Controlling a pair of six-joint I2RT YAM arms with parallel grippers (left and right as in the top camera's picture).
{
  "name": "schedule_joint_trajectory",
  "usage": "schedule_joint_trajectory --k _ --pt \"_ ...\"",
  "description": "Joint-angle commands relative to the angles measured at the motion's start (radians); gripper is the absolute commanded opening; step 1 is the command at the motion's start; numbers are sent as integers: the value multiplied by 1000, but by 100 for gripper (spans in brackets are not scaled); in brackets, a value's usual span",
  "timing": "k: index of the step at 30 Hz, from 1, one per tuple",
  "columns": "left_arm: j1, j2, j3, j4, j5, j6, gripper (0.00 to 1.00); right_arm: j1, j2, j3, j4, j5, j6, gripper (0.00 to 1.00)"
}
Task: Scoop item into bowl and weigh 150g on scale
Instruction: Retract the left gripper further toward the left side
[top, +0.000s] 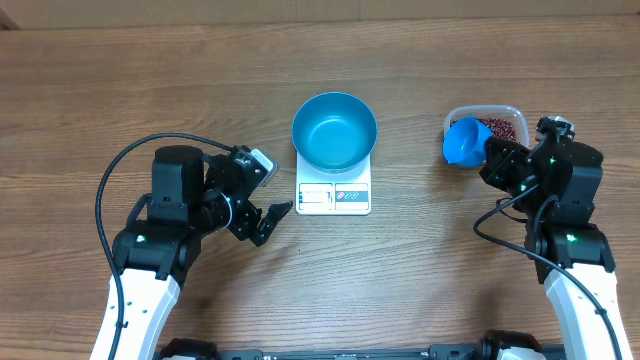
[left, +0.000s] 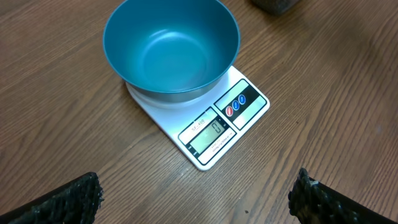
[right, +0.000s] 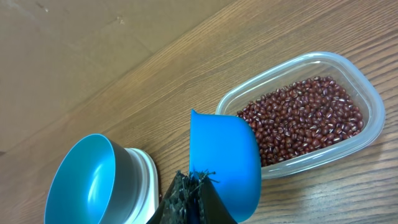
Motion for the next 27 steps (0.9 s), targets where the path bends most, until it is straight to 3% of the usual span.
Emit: schedule_joint_trajectory --k 1,27 --pt "8 -5 -5 -2 18 16 100 -6 -3 29 3 0 -4 4" --pt "8 -5 -5 10 8 27 99 -6 -3 29 3 0 -4 4"
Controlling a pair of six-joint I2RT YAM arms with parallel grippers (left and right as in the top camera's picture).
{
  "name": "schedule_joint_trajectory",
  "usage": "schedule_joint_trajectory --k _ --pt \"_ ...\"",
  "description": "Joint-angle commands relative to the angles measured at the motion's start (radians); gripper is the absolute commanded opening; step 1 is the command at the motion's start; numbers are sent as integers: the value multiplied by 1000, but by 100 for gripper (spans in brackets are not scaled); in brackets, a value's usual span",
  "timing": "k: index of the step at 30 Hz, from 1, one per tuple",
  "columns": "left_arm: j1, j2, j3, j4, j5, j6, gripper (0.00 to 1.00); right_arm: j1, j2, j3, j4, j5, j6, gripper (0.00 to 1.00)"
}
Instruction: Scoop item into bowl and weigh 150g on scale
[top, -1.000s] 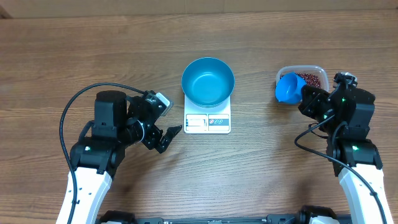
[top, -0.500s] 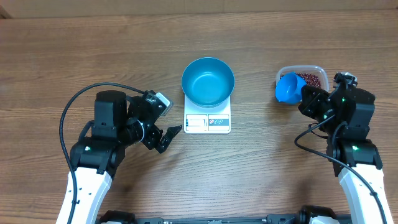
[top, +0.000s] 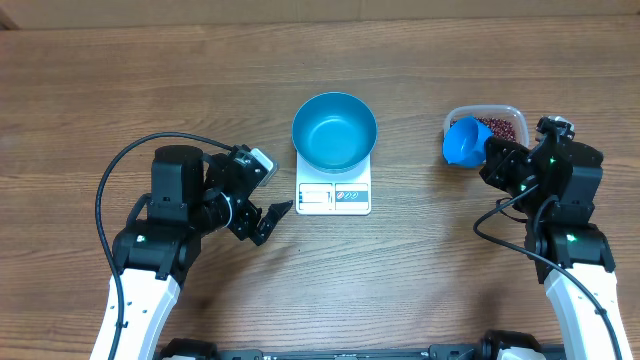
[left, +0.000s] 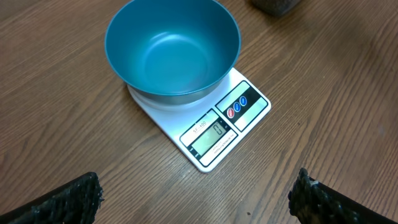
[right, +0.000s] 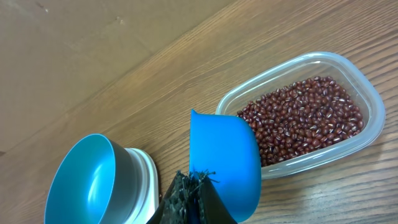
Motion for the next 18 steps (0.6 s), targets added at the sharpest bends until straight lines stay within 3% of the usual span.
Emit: schedule_joint_trajectory --k 1,18 --pt "8 -5 -5 1 8 23 99 -6 -3 29 3 1 -3 4" --pt "8 -5 -5 14 8 23 99 -6 -3 29 3 1 -3 4"
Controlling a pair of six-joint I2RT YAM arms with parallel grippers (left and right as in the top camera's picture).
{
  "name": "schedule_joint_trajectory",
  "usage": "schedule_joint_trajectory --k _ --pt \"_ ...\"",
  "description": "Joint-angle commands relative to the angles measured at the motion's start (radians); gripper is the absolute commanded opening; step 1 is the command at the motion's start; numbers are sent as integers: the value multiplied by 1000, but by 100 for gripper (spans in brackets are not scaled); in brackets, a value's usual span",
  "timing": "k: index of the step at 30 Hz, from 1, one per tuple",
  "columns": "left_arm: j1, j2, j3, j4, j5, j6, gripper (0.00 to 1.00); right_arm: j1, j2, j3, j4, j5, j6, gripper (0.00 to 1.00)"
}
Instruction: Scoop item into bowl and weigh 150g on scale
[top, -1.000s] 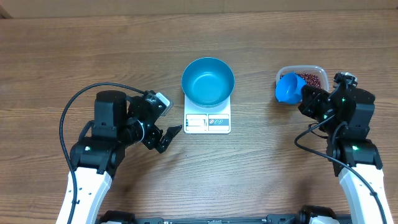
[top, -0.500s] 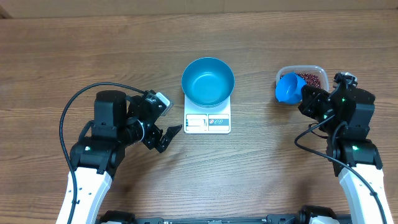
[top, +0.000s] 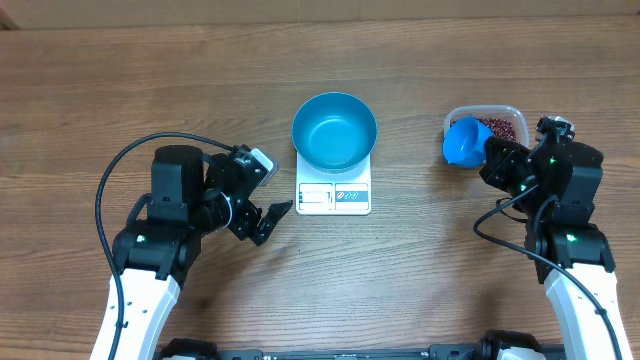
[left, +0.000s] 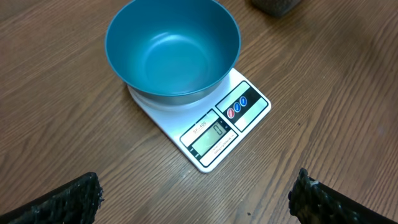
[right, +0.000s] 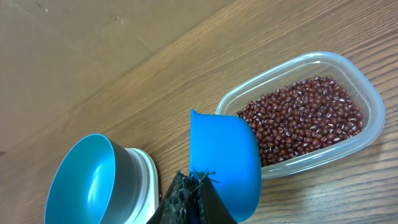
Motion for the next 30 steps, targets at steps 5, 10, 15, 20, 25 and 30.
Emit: schedule_joint_trajectory --k 5,10,15,20,25,30 --pt "8 -5 -5 61 17 22 100 -6 -3 29 3 0 -3 4" --pt "8 -5 -5 84 86 22 99 -6 -3 29 3 0 -3 4" --pt "8 -5 -5 76 143 22 99 -6 -3 29 3 0 -3 4" --pt "8 -5 -5 59 157 22 100 -6 -3 29 3 0 -3 4" --pt "8 -5 -5 30 156 22 99 -6 -3 29 3 0 -3 4" --pt "8 -5 -5 31 156 22 100 -6 -3 29 3 0 -3 4"
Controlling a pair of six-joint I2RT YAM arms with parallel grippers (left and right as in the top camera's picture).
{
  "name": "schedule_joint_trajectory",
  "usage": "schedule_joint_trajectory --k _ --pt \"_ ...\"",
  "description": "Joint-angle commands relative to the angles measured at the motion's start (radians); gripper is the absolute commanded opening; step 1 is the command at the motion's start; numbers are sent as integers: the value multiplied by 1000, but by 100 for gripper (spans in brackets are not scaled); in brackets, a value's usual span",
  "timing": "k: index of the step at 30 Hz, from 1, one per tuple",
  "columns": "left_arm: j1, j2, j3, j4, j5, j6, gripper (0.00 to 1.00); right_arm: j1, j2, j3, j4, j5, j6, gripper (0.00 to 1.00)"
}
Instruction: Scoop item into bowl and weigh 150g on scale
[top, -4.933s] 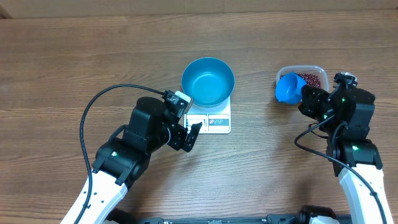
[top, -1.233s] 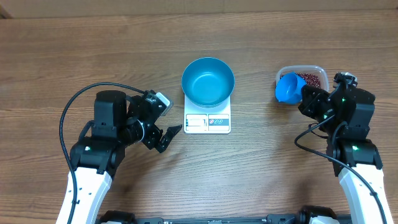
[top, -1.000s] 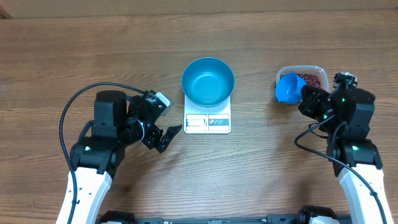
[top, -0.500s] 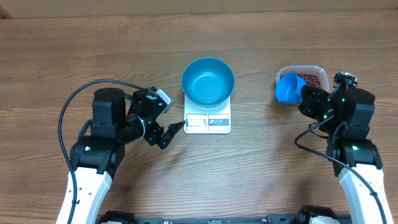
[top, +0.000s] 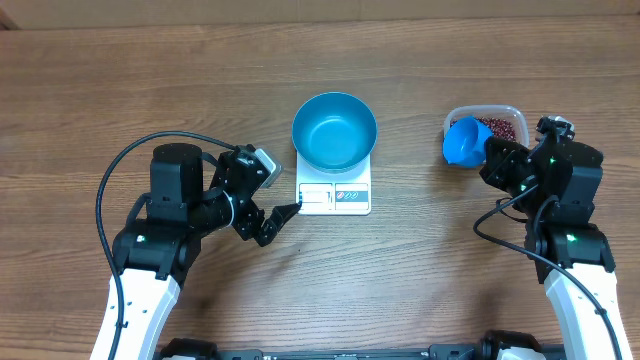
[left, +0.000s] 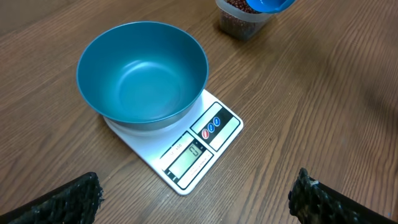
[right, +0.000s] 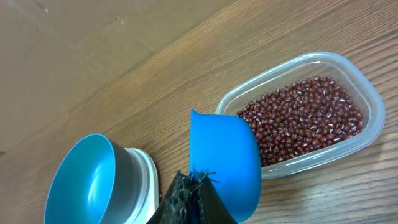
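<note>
An empty blue bowl (top: 334, 131) stands on the white scale (top: 334, 196), whose display (left: 188, 154) reads 0. At the right, a clear tub of red beans (top: 497, 125) sits on the table. My right gripper (right: 198, 186) is shut on the handle of a blue scoop (right: 224, 163), which hangs at the tub's left end. My left gripper (top: 272, 222) is open just left of the scale's front corner, with nothing between its fingers (left: 65, 199).
The wooden table (top: 150, 80) stretches bare to the left and in front of the scale. Black cables loop from both arms (top: 110, 190) beside the work area.
My left gripper has shifted slightly toward the scale and its camera has turned, bringing the bean tub and scoop into its view. The right gripper with the scoop has not moved.
Through all earlier moments the right gripper held the blue scoop at the tub's left end and the bowl sat empty on the scale. The left gripper stayed open left of the scale, and only now has edged closer.
</note>
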Motion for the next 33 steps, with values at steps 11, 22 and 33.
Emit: schedule_joint_trajectory --k 11,22,33 --pt "8 -5 -5 -2 16 19 99 -6 -3 29 3 1 -4 4" --pt "8 -5 -5 -2 16 19 99 -6 -3 29 4 0 -5 4" --pt "8 -5 -5 -2 16 19 99 -60 -3 95 -60 -69 -151 4"
